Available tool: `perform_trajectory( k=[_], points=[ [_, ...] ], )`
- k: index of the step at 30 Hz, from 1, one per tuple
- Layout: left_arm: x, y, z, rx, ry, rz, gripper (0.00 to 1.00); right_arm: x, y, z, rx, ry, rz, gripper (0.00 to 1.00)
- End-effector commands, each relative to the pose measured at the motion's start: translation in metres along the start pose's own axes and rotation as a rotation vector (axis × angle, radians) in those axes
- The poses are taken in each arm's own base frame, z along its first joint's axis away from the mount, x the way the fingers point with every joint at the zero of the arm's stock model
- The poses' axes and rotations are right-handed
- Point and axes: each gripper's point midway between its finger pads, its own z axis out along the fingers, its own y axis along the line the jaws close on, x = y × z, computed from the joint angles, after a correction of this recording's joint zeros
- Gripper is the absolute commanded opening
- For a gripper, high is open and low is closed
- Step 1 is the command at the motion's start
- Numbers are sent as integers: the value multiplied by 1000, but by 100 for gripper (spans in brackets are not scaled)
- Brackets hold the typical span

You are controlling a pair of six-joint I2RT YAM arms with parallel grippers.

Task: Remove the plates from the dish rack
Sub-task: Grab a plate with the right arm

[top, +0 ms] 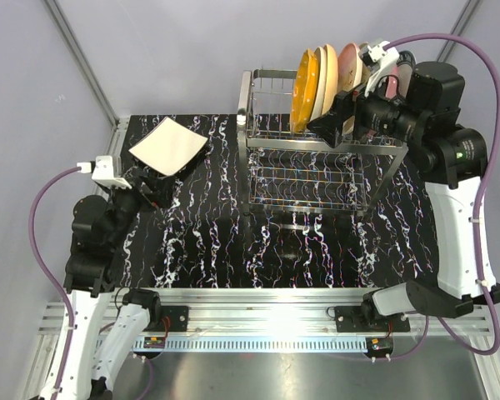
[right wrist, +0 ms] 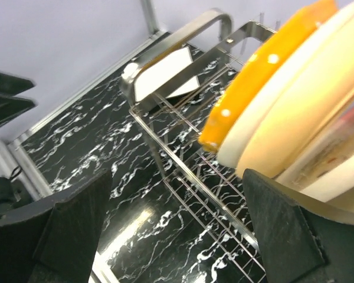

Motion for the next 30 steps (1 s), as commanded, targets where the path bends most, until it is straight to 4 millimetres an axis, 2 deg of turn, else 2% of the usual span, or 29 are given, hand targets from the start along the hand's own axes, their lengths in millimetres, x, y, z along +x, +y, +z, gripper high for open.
perform_trajectory(
  k=[1, 4, 8, 14, 19, 20, 21, 25, 27, 28, 30],
  points=[
    [-18, -27, -8, 128, -53, -50, 99, -38, -8, -20, 125, -178, -73, 100],
    [-29, -46, -10, 205, -45, -82, 99, -45, -8, -24, 140, -217, -80, 100],
    [-42, -70, -10, 313, -23, -135, 99, -44, 8, -28, 59, -213, -136, 100],
    [-65, -98, -13, 424, -17, -155, 99, -37, -30, -37, 270, -149, -173, 98],
    [-75, -116, -19, 488, -14, -146, 99, -24, -37, -58, 348, -126, -256, 100],
    [-75, -117, -20, 492, -12, -146, 99, -16, -38, -60, 350, -103, -284, 100],
    [-76, -122, -21, 510, -10, -146, 99, -18, -35, -70, 363, -118, -295, 100],
    [-77, -134, -18, 532, 0, -123, 99, -11, -40, -87, 436, -115, -301, 100],
    [-76, -143, -17, 551, 17, -112, 99, -15, -41, -89, 452, -131, -264, 96],
    [-76, -143, -14, 539, 11, -99, 99, -17, -41, -86, 445, -129, -246, 91],
    [-71, -148, -13, 546, 24, -94, 99, -18, -38, -74, 403, -102, -181, 83]
  ],
)
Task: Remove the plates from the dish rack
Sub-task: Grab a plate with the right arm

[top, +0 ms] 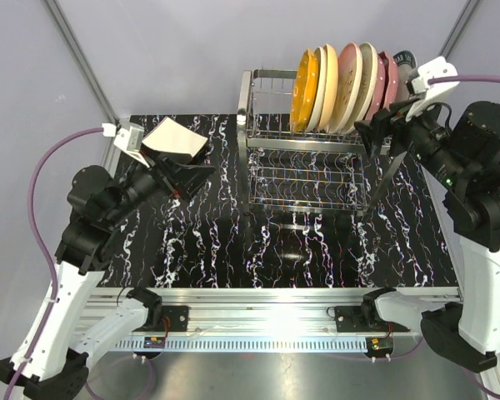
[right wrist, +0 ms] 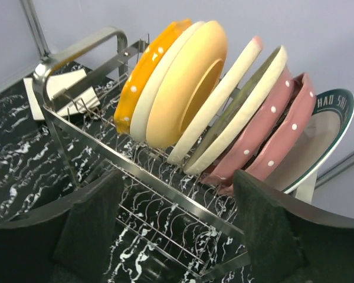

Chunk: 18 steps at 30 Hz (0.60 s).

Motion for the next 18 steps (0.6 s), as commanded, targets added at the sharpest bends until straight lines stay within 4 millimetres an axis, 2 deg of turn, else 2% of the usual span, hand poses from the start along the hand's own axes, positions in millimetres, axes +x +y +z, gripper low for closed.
perform_trajectory(
  k=[1, 2, 3, 4, 5, 6, 9, 15, 18],
  points=[
    [-9, -5, 4, -4, -29, 40, 99, -11, 3, 16, -22, 12, 77, 79],
    [-4, -4, 5, -6, -19, 36, 99, -17, 7, 15, -41, 11, 114, 75],
    [-5, -6, 2, -5, -28, 38, 99, -11, 9, 31, -55, 45, 138, 73],
    [-4, -4, 0, -15, -29, 40, 99, -11, 10, 37, -63, 52, 153, 72],
    [0, -1, -2, -25, -22, 40, 99, -17, 9, 39, -58, 40, 180, 71],
    [-1, -2, -7, -28, -33, 47, 99, -13, 7, 51, -49, 57, 195, 71],
    [2, 3, -14, -60, -30, 59, 99, -17, 0, 65, -9, 53, 223, 69],
    [9, 9, -24, -91, -31, 66, 99, -22, -26, 74, 143, 12, 288, 69],
    [14, 12, -26, -103, -26, 68, 99, -24, -31, 74, 183, -5, 324, 69]
  ],
)
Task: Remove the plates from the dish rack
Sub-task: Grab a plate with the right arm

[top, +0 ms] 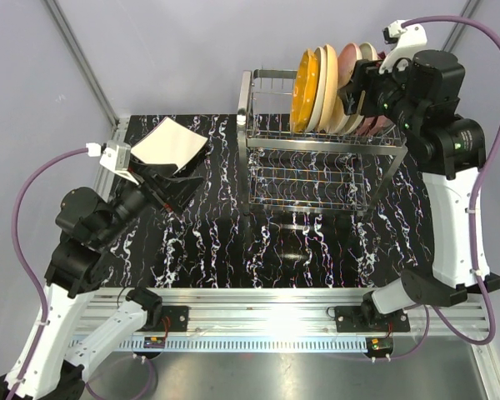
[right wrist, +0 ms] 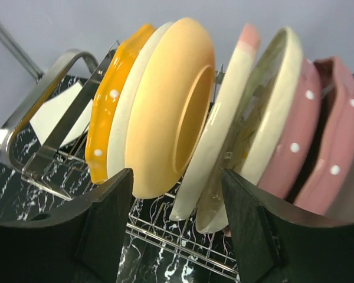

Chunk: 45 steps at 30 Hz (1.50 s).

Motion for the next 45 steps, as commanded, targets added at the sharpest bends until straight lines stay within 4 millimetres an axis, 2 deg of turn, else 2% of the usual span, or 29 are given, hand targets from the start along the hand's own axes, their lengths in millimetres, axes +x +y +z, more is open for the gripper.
perform_trajectory(
  k=[1, 9, 14, 20, 25, 27, 29, 35, 45],
  points=[
    [9, 10, 1, -36, 14, 12, 99, -33, -12, -18, 94, -134, 79, 69],
    [11, 11, -2, -43, 13, 13, 99, -20, -23, 1, 175, -103, 142, 68],
    [14, 13, -2, -48, 22, 11, 99, -23, -19, 3, 170, -113, 139, 63],
    [15, 13, -5, -49, 17, 13, 99, -41, -19, -14, 190, -184, 112, 61],
    [16, 13, -5, -48, 21, 11, 99, -50, -10, -26, 139, -216, 99, 61],
    [16, 13, -4, -47, 23, 8, 99, -47, -6, -23, 118, -204, 105, 61],
    [16, 13, -4, -48, 21, 6, 99, -38, -4, -12, 114, -172, 115, 60],
    [18, 15, -5, -55, 22, 6, 99, -26, -9, 10, 166, -131, 132, 57],
    [21, 17, -5, -60, 26, 8, 99, -26, -15, 19, 325, -163, 102, 55]
  ],
)
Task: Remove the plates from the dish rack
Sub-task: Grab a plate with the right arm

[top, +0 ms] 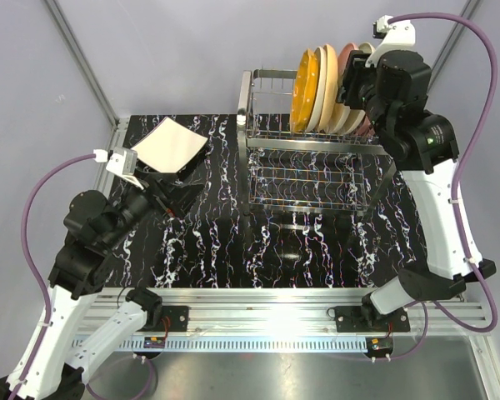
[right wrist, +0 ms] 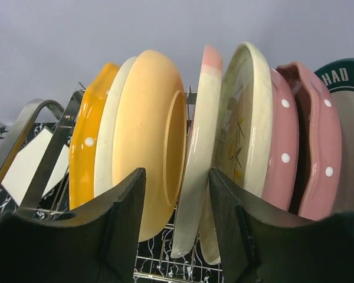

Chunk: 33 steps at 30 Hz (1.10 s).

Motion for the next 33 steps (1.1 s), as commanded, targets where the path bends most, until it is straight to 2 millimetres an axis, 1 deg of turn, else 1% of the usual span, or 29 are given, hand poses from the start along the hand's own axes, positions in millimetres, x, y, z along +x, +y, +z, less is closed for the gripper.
perform_trajectory(
  k=[1, 6, 10, 17, 24, 27, 33],
  points=[
    [-7, -2, -1, 8, -35, 19, 99, -15, -7, 3, 100, -79, 13, 55],
    [-8, -3, -1, 9, -37, 20, 99, -12, -9, 4, 153, -90, 9, 57],
    [-9, -2, -1, 9, -39, 20, 99, -10, -11, 8, 183, -98, 5, 62],
    [-10, -3, 0, 8, -43, 18, 99, -3, -14, 14, 231, -90, -3, 59],
    [-11, -4, -1, 12, -46, 19, 99, -2, -15, 17, 246, -90, 11, 42],
    [-11, -3, -2, 10, -46, 18, 99, 0, -14, 19, 252, -84, 14, 40],
    [-10, -3, -3, 5, -47, 17, 99, 3, -15, 24, 267, -78, 17, 30]
  ],
)
